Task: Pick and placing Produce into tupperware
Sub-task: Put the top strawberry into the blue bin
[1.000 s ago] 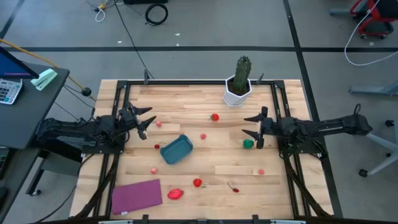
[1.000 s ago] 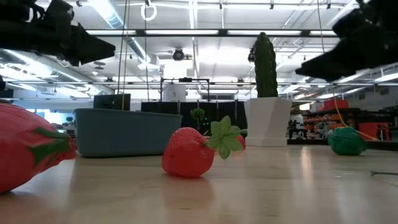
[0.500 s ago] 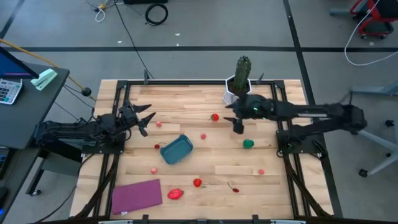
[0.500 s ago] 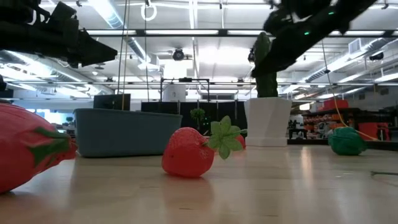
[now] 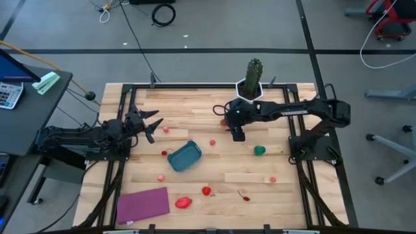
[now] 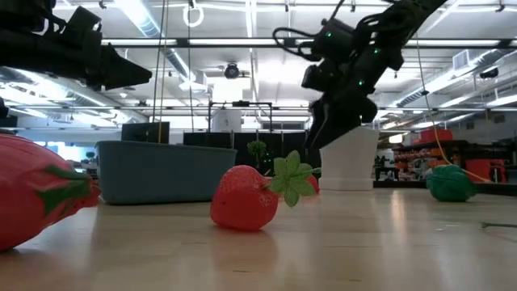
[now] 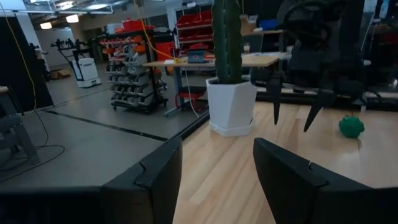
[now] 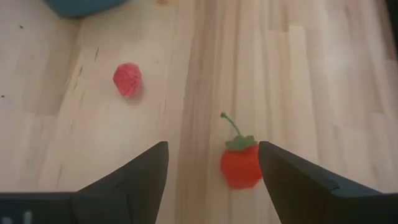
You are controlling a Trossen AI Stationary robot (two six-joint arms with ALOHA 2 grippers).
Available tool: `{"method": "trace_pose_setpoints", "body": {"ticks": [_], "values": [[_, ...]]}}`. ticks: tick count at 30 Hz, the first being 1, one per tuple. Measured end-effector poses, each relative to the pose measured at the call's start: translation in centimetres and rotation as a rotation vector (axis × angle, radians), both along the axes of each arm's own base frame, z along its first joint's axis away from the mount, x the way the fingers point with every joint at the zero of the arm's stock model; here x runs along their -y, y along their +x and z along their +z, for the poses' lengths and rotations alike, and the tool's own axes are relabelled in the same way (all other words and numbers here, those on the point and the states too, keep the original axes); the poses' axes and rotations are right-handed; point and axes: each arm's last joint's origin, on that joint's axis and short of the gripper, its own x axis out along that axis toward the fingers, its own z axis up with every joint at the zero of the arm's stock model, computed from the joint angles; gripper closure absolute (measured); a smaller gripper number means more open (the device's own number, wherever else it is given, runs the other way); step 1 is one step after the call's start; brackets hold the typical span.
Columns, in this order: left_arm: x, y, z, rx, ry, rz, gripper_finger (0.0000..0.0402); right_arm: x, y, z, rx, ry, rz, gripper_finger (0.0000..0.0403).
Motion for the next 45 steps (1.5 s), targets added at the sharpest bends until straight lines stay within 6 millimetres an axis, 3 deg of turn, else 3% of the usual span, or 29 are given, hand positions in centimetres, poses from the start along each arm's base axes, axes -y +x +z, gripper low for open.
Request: {"method": "trace_pose_setpoints", "body": {"ticks": [10, 16, 23, 37, 45], "values": [[0.0, 0.0, 0.0, -0.001, 0.0, 0.0, 0.0202, 0.2, 2.4, -3.2, 0.015, -0.075, 0.1, 0.0145], [0.0, 0.0, 0.0, -0.001, 0.0, 0.0, 0.0201, 0.4, 2.7, -4.6, -0.031, -0.132, 0.109, 0.0145], [0.0, 0.0, 0.0, -0.001, 0.001, 0.0, 0.0204, 0.8, 3.0, -4.6, -0.012, -0.186, 0.097, 0.0155], [0.0, 0.0, 0.0, -0.001, 0.001, 0.0, 0.0208, 1.5, 2.8, -4.5, -0.005, -0.169, 0.084, 0.0238], [0.0, 0.0, 0.0, 0.001, 0.002, 0.0, 0.0207, 1.6, 3.1, -5.9, -0.018, -0.151, 0.093, 0.024]]}}
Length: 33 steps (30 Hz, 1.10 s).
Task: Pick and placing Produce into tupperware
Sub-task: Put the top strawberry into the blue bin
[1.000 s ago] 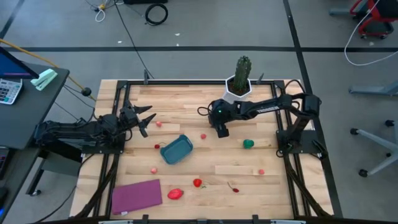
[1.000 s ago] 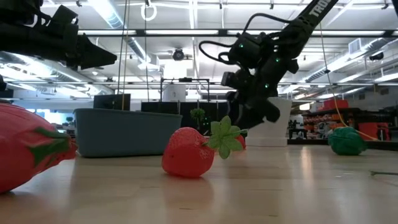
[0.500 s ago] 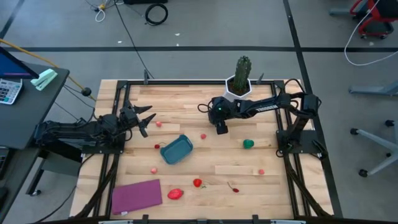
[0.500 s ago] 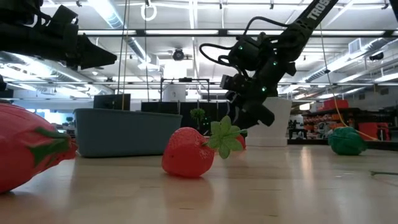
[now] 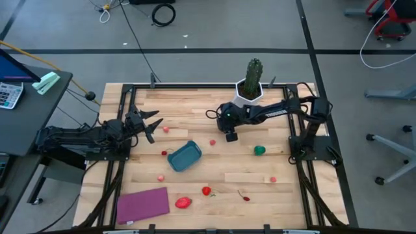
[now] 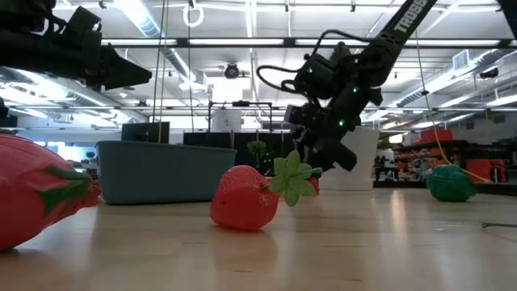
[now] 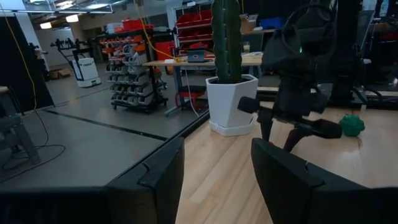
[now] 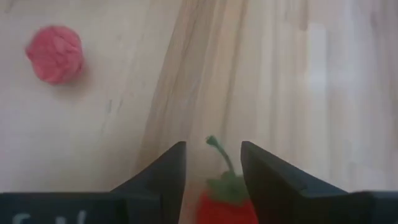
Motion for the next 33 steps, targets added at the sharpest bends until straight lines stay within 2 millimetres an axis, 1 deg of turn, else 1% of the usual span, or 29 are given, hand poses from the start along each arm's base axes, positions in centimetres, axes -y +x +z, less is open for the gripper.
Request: {"method": "trace_pose_setpoints", "body": {"ticks": [3, 9, 23, 28, 33], "values": [[0.0, 0.0, 0.0, 0.0, 0.0, 0.0, 0.0209, 0.07, 0.23, -0.44, 0.008, -0.007, 0.005, 0.024], [0.0, 0.0, 0.0, 0.0, 0.0, 0.0, 0.0211, 0.3, 0.19, 0.16, 0.03, -0.019, -0.012, 0.024], [0.0, 0.0, -0.08, -0.009, -0.001, 0.0, 0.0212, 0.19, -0.32, -0.18, -0.033, -0.001, -0.017, 0.0242], [0.0, 0.0, -0.08, -0.008, -0.002, 0.0, 0.0212, 0.23, -0.31, -0.16, -0.033, -0.011, -0.025, 0.0253], [0.0, 0.0, -0.09, -0.009, -0.002, 0.0, 0.0212, 0.43, -0.37, -0.16, -0.039, -0.029, -0.047, 0.0279]]}}
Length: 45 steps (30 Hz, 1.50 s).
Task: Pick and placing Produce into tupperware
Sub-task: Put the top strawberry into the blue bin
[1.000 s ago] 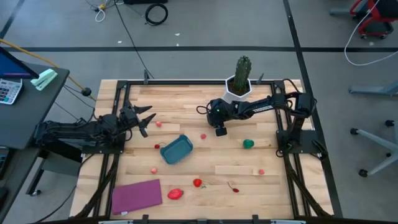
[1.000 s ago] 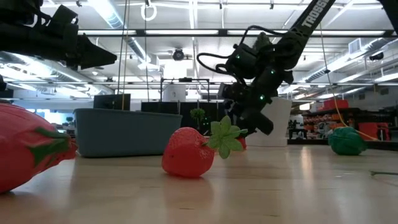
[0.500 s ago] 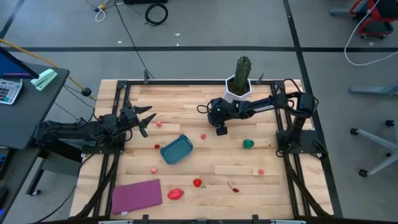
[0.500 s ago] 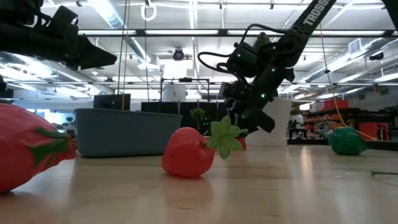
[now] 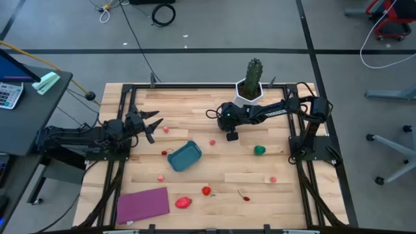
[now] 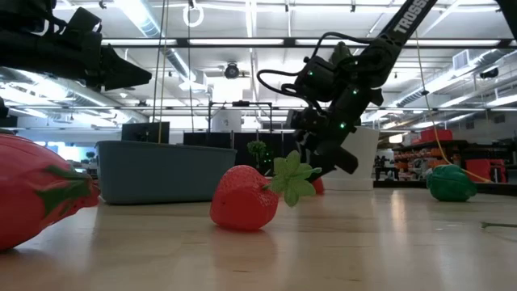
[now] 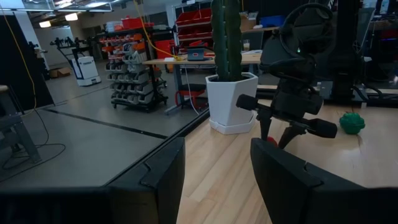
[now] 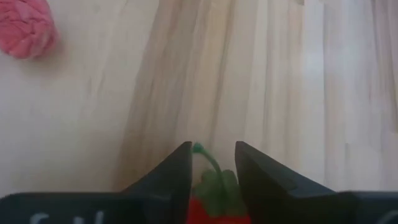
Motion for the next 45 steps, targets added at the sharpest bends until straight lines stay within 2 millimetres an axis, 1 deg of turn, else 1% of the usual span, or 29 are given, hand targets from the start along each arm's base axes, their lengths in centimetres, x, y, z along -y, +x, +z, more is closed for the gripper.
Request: {"method": "trace_pose_setpoints", "body": {"ticks": [6, 12, 15, 18, 21, 24, 27, 31, 33, 34, 36, 39, 40, 45], "values": [[0.0, 0.0, 0.0, 0.0, 0.0, 0.0, 0.0212, 0.1, 0.0, 0.0, -0.002, -0.005, -0.025, 0.0326], [0.0, 0.0, 0.0, 0.0, 0.0, 0.0, 0.0212, 0.2, -0.1, 0.0, -0.015, -0.052, -0.061, 0.039], [0.0, 0.0, 0.0, 0.0, 0.0, 0.0, 0.0212, 0.2, 0.1, 0.1, 0.008, -0.059, -0.065, 0.0395], [0.0, 0.0, 0.0, 0.0, 0.0, 0.0, 0.0212, 0.1, 0.7, 0.6, 0.088, -0.052, -0.091, 0.0396], [0.0, 0.0, 0.0, 0.0, 0.0, 0.0, 0.0212, -0.4, 1.4, 1.3, 0.164, -0.062, -0.082, 0.0398], [0.0, 0.0, 0.0, 0.0, 0.0, 0.0, 0.0212, -1.1, 2.8, 3.1, 0.312, -0.003, -0.112, 0.0399], [0.0, 0.0, 0.0, 0.002, 0.0, 0.0, 0.0212, -2.1, 4.6, 5.6, 0.475, 0.136, -0.078, 0.0399], [0.0, 0.0, 0.1, 0.006, 0.0, 0.0, 0.0212, -4.6, 7.0, 9.2, 0.658, 0.309, 0.062, 0.04], [0.0, 0.0, 0.1, 0.007, 0.0, 0.0, 0.0212, -6.1, 8.1, 10.6, 0.709, 0.353, 0.155, 0.04], [0.0, 0.0, 0.1, 0.007, 0.001, 0.0, 0.0212, -6.9, 8.4, 10.9, 0.714, 0.368, 0.189, 0.04], [0.0, 0.0, 0.1, 0.008, 0.0, 0.0, 0.0212, -8.5, 9.4, 10.8, 0.709, 0.384, 0.231, 0.04], [0.0, 0.0, 0.1, 0.014, 0.001, 0.0, 0.0212, -10.3, 10.8, 9.4, 0.677, 0.402, 0.271, 0.0401], [0.0, 0.0, 0.1, 0.015, 0.001, 0.0, 0.0212, -10.8, 11.4, 8.7, 0.659, 0.405, 0.278, 0.0401], [0.0, 0.0, 0.2, 0.017, 0.0, 0.0, 0.0212, -11.6, 14.3, 5.2, 0.596, 0.449, 0.243, 0.0401]]}}
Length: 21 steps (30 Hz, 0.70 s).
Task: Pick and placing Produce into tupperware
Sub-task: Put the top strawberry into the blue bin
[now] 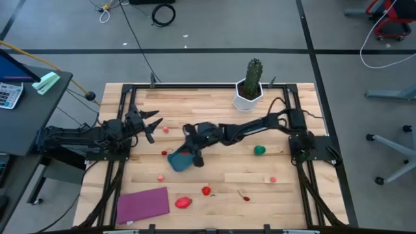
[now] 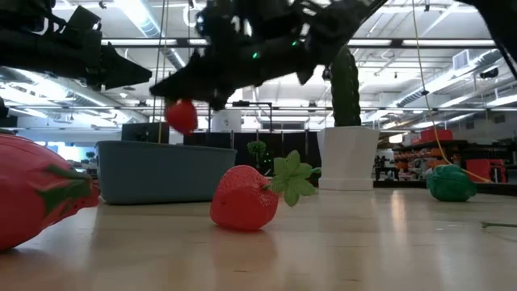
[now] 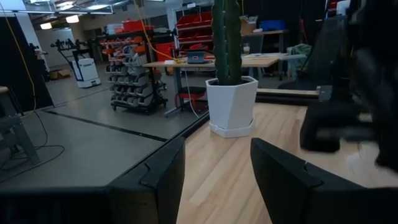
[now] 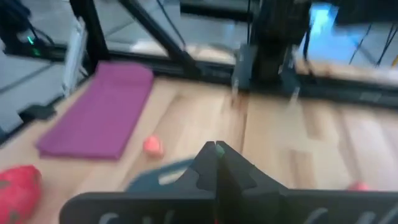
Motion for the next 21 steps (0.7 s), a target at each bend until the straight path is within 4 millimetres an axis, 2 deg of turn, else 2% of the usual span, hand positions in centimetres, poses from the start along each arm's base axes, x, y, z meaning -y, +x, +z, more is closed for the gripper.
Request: {"method": "trace_pose_setpoints", "body": {"ticks": [4, 7, 16, 21], "values": [[0.0, 0.0, 0.0, -0.001, 0.0, 0.0, 0.0212, 0.0, 1.8, -1.5, -0.03, 0.048, -0.017, 0.0401], [0.0, 0.0, 0.0, -0.005, 0.0, 0.001, 0.0212, 0.0, 2.2, -2.6, -0.065, 0.085, -0.033, 0.0401], [-0.2, 0.0, -0.1, -0.01, 0.0, 0.022, 0.0212, 0.3, 2.0, -5.6, -0.225, 0.156, -0.076, 0.0401], [-0.3, -0.1, -0.1, -0.009, 0.0, 0.028, 0.0212, 0.4, 1.8, -5.8, -0.256, 0.139, -0.073, 0.04]]}}
